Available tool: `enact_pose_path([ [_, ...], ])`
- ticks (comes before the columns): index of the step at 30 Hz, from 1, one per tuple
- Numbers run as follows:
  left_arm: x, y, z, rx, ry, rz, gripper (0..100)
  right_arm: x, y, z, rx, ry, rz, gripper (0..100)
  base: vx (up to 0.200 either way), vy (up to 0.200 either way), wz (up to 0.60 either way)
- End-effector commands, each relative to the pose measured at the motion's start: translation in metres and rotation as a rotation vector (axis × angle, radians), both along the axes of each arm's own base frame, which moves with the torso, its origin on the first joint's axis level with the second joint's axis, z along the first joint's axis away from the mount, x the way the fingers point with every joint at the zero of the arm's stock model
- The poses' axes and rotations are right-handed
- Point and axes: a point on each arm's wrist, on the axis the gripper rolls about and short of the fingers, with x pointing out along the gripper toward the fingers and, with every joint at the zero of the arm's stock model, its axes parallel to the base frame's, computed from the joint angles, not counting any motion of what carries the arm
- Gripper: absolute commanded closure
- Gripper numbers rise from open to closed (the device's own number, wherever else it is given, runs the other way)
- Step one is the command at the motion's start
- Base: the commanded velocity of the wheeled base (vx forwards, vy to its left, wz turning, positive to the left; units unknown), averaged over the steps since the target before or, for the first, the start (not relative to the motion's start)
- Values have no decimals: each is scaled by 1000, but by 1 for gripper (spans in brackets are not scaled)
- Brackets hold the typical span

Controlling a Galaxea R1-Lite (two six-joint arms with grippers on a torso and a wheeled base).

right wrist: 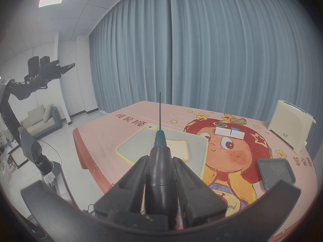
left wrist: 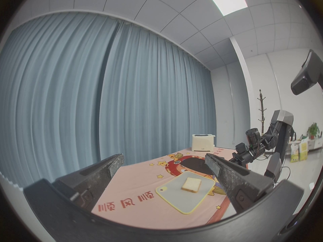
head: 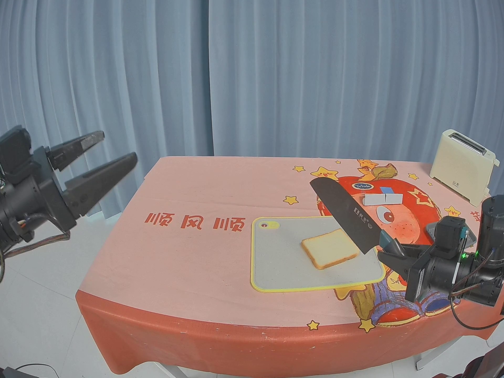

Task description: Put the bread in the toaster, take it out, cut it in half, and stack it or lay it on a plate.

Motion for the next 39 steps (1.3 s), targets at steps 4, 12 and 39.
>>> enact_pose_path([
  [4, 22, -19, -29, -19, 106, -33, 0, 8, 6, 4, 11, -10, -6, 100, 0, 0, 0],
  [12, 21, -24, -18, -68, 59, -63, 100, 14, 10, 2, -2, 2, -7, 100, 0, 0, 0],
  [39, 68, -75, 1, -81, 85, -145, 100, 15, 10, 26, 5, 7, -4, 100, 0, 0, 0],
])
